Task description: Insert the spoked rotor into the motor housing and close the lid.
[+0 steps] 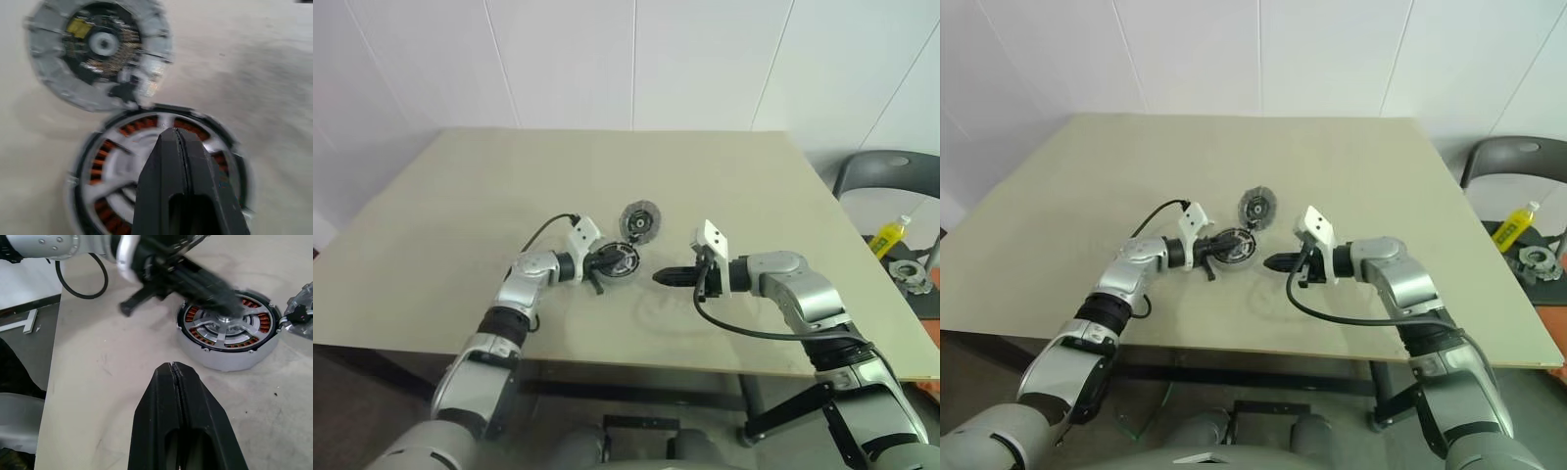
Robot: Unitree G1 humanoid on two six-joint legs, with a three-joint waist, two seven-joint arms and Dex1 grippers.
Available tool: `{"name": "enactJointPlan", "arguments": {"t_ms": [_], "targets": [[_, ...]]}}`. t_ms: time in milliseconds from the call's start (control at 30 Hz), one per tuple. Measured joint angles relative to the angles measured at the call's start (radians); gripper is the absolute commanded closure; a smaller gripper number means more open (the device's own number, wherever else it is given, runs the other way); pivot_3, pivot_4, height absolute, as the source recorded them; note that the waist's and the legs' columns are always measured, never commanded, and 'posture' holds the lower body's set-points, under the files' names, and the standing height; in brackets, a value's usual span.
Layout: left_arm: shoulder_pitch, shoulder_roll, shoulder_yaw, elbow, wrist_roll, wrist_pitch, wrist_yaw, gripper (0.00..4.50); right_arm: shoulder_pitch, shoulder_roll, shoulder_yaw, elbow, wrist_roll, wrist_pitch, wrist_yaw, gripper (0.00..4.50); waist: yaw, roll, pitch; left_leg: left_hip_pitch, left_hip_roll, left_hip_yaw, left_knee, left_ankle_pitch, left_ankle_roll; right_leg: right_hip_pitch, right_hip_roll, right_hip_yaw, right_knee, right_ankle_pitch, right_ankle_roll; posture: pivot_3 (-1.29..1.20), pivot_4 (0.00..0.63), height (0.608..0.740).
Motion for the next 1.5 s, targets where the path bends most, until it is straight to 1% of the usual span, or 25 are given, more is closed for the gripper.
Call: {"name": "enactJointPlan", "arguments": {"t_ms": [100,200,433,533,700,867,967,1100,1133,1300,1333,1400,1500], "targets": [[0.047,-0.012,0.027,-0.052,-0.062,0.053,-0.039,4.49,-0.001,0.001,0.000,0.000,0.000,0.000,0.000,4.50,0.002,0.000,0.000,0.000,0.000,-0.002,0.001,0.000,0.000,0.000,0.000,0.000,0.000,0.000,0.000,0.00,0.000,0.740],[0.077,-0.007,0.068,-0.074,-0.115,0.057,-0.053,4.49,-0.002,0.001,0.000,0.000,-0.001,0.000,0.000,4.50,-0.001,0.000,0.000,-0.001,0.000,-0.002,0.000,0.000,0.000,-0.001,0.000,0.000,0.000,0.000,0.000,0.00,0.000,0.740],[0.126,0.096,0.155,-0.128,-0.144,-0.069,-0.062,4.49,-0.040,0.012,0.007,0.002,-0.015,-0.024,0.001,4.50,-0.002,0.000,0.001,-0.001,0.000,-0.002,-0.001,0.000,0.001,-0.003,0.000,0.000,0.000,0.000,0.000,0.00,0.000,0.740],[0.144,0.120,0.187,-0.141,-0.159,-0.084,-0.057,4.49,-0.073,0.033,0.028,0.003,-0.035,-0.046,0.005,4.50,0.000,0.000,0.001,-0.001,0.000,-0.002,-0.001,0.000,0.000,-0.003,0.000,0.000,0.000,0.000,-0.001,0.00,0.000,0.740],[0.195,0.166,0.233,-0.217,-0.195,-0.084,-0.059,4.49,-0.145,0.050,0.105,0.025,-0.098,-0.098,0.037,4.50,-0.001,0.000,0.001,-0.001,0.000,-0.002,-0.001,0.000,0.000,-0.003,0.000,0.000,0.000,0.000,-0.001,0.00,0.000,0.740],[0.283,0.188,0.246,-0.306,-0.217,-0.071,-0.061,4.49,-0.236,0.069,0.217,0.084,-0.224,-0.204,0.064,4.50,-0.005,0.001,0.001,-0.001,0.000,-0.002,-0.003,0.000,0.000,-0.004,0.000,0.001,0.000,0.000,-0.001,0.00,0.000,0.740],[0.309,0.190,0.248,-0.339,-0.232,-0.063,-0.057,4.49,-0.301,0.092,0.268,0.133,-0.292,-0.276,0.082,4.50,-0.003,0.001,0.001,-0.001,0.000,-0.003,-0.003,0.000,-0.001,-0.004,0.000,0.001,0.001,0.000,-0.001,0.00,0.000,0.740],[0.315,0.191,0.254,-0.358,-0.233,-0.063,-0.039,4.50,-0.413,0.116,0.333,0.255,-0.400,-0.399,0.093,3.63,-0.003,0.001,0.001,0.000,0.000,-0.003,-0.003,0.000,-0.001,-0.004,0.001,0.001,0.002,0.000,-0.001,0.00,0.000,0.740],[0.315,0.191,0.253,-0.363,-0.233,-0.063,-0.037,4.50,-0.435,0.123,0.348,0.302,-0.430,-0.435,0.094,3.22,-0.003,0.001,0.001,0.000,0.000,-0.003,-0.003,0.000,-0.001,-0.004,0.001,0.001,0.002,0.000,-0.001,0.00,0.000,0.740],[0.321,0.191,0.253,-0.365,-0.232,-0.064,-0.018,4.50,-0.491,0.143,0.388,0.475,-0.523,-0.529,0.104,1.58,-0.006,0.002,0.002,0.000,0.000,-0.003,-0.003,0.001,-0.002,-0.005,0.001,0.001,0.004,0.000,-0.001,0.00,0.000,0.740],[0.322,0.190,0.253,-0.365,-0.232,-0.064,-0.016,4.50,-0.504,0.145,0.398,0.498,-0.540,-0.545,0.113,1.17,-0.007,0.002,0.002,0.000,0.000,-0.003,-0.003,0.001,-0.002,-0.005,0.001,0.001,0.004,0.000,-0.001,0.00,0.000,0.740],[0.322,0.188,0.252,-0.365,-0.232,-0.064,-0.012,4.50,-0.520,0.148,0.412,0.527,-0.566,-0.575,0.133,0.59,-0.008,0.002,0.002,0.000,0.000,-0.004,-0.004,0.001,-0.002,-0.005,0.001,0.001,0.005,0.000,-0.002,0.00,0.000,0.740],[0.323,0.184,0.247,-0.365,-0.231,-0.064,0.000,4.50,-0.533,0.159,0.436,0.577,-0.609,-0.637,0.155,0.59,-0.008,0.003,0.002,0.001,0.000,-0.004,-0.004,0.001,-0.003,-0.005,0.002,0.001,0.005,0.000,-0.002,0.00,0.000,0.740]]}}
